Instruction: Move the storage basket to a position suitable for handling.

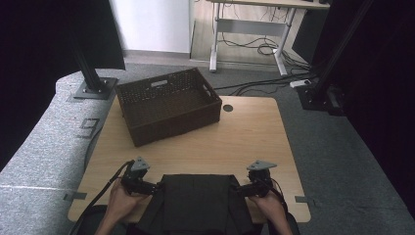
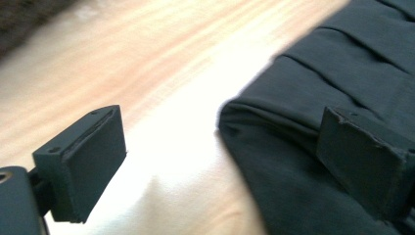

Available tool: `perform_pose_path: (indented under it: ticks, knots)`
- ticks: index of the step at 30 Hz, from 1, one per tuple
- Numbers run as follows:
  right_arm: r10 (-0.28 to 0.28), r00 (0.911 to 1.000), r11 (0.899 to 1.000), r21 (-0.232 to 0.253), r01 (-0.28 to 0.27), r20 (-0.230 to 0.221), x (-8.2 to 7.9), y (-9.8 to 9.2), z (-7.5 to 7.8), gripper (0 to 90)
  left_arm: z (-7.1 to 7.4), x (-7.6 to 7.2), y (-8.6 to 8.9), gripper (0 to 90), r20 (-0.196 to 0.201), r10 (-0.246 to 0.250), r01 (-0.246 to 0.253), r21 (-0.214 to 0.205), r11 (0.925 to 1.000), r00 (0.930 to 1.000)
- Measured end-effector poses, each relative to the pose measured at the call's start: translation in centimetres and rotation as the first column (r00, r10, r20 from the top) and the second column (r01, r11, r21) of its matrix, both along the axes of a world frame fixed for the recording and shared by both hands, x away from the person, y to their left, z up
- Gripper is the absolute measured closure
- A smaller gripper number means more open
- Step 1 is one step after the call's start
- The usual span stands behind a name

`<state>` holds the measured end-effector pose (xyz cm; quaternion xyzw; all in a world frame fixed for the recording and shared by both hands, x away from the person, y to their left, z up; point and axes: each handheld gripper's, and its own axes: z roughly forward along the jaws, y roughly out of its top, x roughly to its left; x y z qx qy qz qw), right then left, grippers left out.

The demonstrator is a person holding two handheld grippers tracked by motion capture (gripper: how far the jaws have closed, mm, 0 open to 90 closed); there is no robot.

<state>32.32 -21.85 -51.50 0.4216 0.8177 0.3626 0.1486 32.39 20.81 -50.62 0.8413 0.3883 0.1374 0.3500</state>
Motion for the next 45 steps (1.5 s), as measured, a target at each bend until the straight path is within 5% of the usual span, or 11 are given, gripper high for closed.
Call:
perform_pose_path:
  ticks: [9, 28, 38, 45]
  knots:
    - [-0.097, 0.9937, 0.994, -0.040, 0.099, 0.058, 1.4, -2.9, -0.3, 0.0, 0.9, 2.5, 0.2, 5.9, 0.007, 0.022, -0.023, 0.035, 0.9991, 0.9997]
    - [-0.207, 0.9780, 0.977, -0.045, 0.208, 0.028, 2.7, -5.6, -4.3, 0.0, 4.0, 6.6, 1.1, 12.2, 0.029, 0.072, -0.074, 0.065, 0.9952, 0.9970]
    - [-0.210, 0.9773, 0.976, -0.045, 0.211, 0.027, 2.7, -5.6, -4.3, 0.0, 5.7, 9.0, 1.2, 14.2, 0.025, 0.094, -0.096, 0.095, 0.9908, 0.9952]
    - [-0.209, 0.9774, 0.977, -0.045, 0.211, 0.030, 2.7, -5.6, -4.3, 0.0, 8.1, 10.8, 2.4, 17.2, 0.029, 0.144, -0.146, 0.063, 0.9873, 0.9891]
